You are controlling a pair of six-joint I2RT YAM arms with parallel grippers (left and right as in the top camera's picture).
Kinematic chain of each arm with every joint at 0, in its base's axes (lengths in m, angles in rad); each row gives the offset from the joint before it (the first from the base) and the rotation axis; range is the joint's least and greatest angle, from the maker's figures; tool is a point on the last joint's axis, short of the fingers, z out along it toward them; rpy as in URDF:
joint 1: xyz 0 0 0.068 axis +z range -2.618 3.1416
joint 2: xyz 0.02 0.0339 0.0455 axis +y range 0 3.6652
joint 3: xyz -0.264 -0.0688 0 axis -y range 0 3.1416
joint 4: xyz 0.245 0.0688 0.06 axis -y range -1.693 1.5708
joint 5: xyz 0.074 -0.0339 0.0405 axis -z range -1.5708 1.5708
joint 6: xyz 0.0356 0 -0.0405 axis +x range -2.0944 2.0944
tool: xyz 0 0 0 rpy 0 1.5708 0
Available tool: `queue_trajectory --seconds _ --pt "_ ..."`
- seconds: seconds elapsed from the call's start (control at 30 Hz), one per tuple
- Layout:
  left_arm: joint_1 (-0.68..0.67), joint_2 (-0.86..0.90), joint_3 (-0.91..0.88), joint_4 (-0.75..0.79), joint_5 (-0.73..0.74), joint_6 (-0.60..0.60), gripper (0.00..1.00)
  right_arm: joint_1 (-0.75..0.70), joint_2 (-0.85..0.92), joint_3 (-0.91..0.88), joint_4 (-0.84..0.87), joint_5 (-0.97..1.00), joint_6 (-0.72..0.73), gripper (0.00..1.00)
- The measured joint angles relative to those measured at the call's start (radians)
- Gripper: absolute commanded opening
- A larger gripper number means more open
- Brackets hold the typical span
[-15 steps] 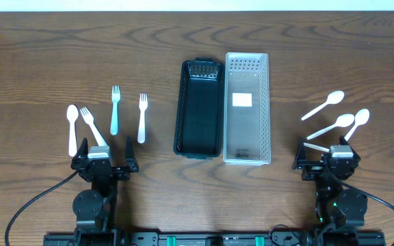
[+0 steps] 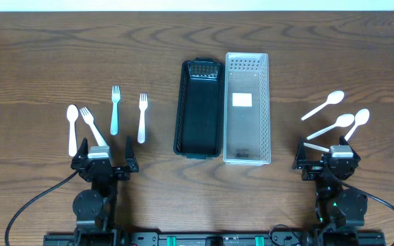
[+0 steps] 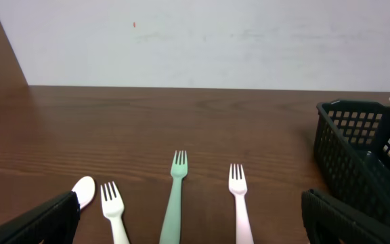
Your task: Pack container
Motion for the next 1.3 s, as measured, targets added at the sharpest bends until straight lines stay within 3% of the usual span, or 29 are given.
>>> queue_trajectory --seconds 0.8,1.3 --pt "0.000 0.000 0.000 0.000 0.000 0.000 0.98 0.000 0.000 0.000 0.000 -0.003 0.006 0.99" --pt "0.000 0.001 0.000 0.001 0.000 -0.024 0.98 0.000 0.058 0.013 -0.015 -0.037 0.250 0.99"
